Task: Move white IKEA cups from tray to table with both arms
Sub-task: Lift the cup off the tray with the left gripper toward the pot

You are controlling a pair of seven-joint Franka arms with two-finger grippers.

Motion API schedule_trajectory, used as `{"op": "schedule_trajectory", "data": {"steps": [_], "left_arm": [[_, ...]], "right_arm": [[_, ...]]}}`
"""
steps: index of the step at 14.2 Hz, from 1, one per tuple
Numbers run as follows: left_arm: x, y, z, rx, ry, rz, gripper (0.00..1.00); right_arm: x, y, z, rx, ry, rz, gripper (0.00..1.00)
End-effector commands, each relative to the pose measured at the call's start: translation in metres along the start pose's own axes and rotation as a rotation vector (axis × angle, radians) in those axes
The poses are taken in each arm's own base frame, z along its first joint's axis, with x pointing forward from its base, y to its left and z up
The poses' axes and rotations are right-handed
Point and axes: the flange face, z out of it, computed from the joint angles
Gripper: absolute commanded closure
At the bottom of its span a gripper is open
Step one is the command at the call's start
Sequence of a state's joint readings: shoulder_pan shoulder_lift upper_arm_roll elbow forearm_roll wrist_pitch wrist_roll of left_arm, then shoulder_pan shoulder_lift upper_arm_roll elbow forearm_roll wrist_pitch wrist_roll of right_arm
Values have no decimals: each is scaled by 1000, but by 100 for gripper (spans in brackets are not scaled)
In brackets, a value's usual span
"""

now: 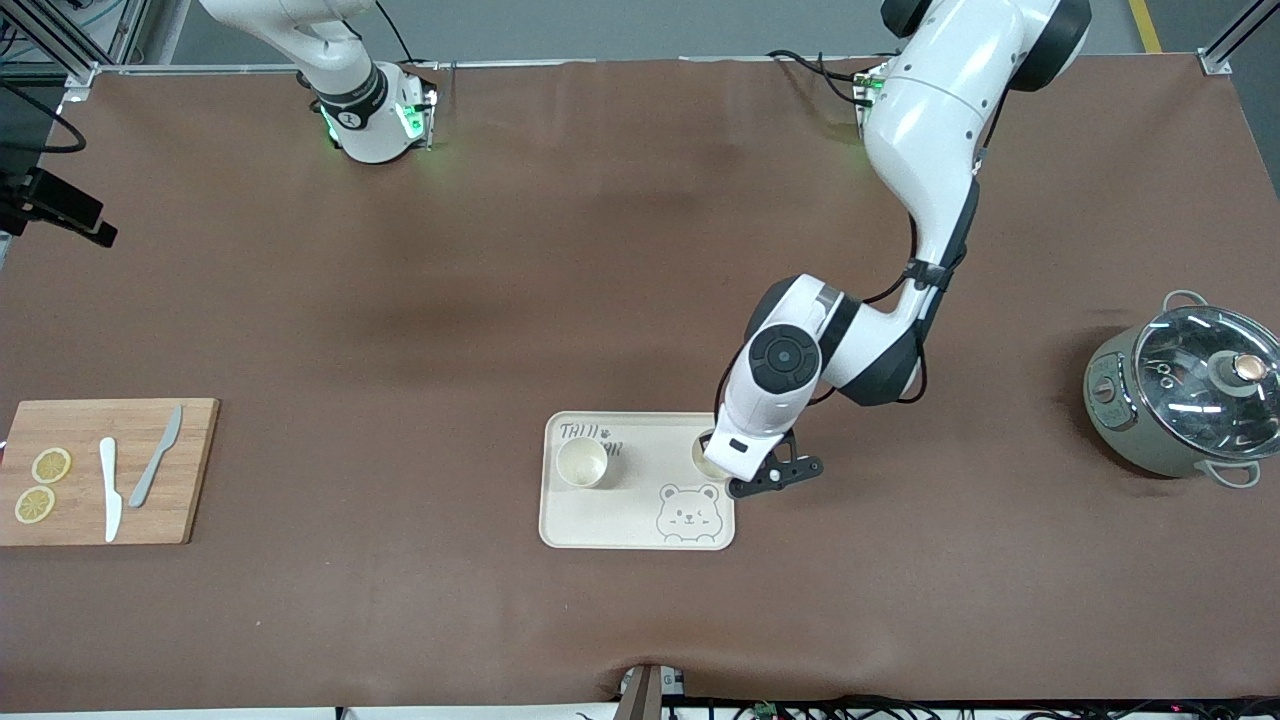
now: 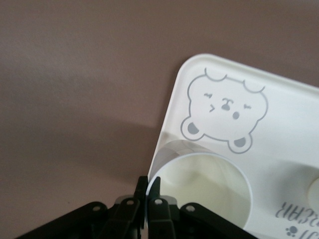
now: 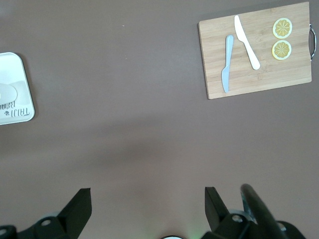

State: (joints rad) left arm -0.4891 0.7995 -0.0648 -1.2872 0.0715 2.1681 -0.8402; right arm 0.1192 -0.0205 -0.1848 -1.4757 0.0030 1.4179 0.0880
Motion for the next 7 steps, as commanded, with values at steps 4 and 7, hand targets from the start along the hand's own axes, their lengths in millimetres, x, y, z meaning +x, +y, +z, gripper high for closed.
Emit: {"op": "schedule_trajectory", "data": {"steps": [4,7], "left_arm": [[44,-56,-92,58,75,3,100],[56,-81,-115,76,51,-19,100]], "right_arm": [[4,6,0,-22,6,23,0],[22,0,23,-43,-17,18,0]]}}
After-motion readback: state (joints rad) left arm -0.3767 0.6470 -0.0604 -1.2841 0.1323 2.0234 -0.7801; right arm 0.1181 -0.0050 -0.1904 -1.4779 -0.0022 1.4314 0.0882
